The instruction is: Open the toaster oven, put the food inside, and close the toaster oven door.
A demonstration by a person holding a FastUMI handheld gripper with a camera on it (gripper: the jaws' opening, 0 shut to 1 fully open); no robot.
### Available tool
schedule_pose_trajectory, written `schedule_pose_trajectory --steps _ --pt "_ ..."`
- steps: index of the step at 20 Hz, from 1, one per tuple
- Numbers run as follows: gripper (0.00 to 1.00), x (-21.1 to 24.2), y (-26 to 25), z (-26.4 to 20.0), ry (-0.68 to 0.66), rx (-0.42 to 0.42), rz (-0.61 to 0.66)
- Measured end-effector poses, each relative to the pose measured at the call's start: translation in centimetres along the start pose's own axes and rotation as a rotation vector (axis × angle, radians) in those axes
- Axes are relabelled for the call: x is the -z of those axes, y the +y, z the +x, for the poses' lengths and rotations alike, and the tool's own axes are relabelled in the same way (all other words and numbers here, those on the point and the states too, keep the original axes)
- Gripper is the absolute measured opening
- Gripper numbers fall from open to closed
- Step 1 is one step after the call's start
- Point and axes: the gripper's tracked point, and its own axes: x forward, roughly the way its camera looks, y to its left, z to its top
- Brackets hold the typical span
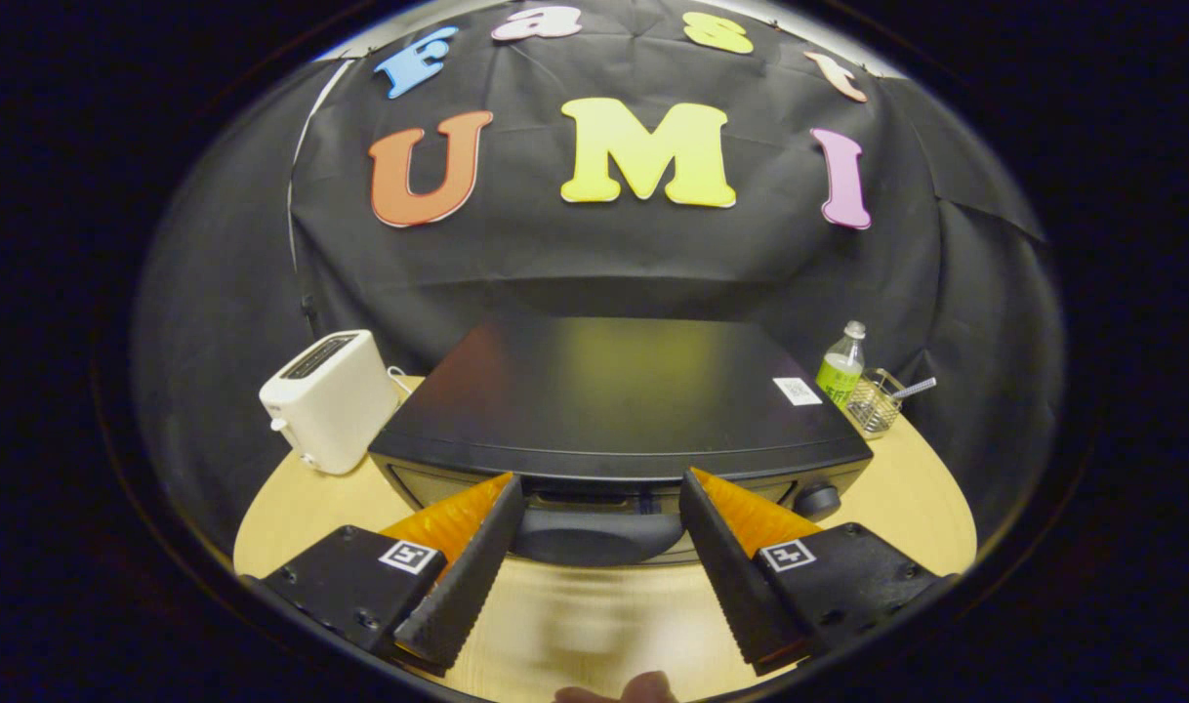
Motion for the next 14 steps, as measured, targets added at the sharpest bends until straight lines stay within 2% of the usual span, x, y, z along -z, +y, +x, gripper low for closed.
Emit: schedule_pose_trajectory --steps 7,10,14 --pt "1.0 1.3 0.1 -1.3 0.034 0.014 -0.007" --pt "1.0 4.2 0.0 -3.9 0.066 0.017 0.011" --pt "1.0 10.2 -0.1 -6.4 0.136 0.014 -0.029"
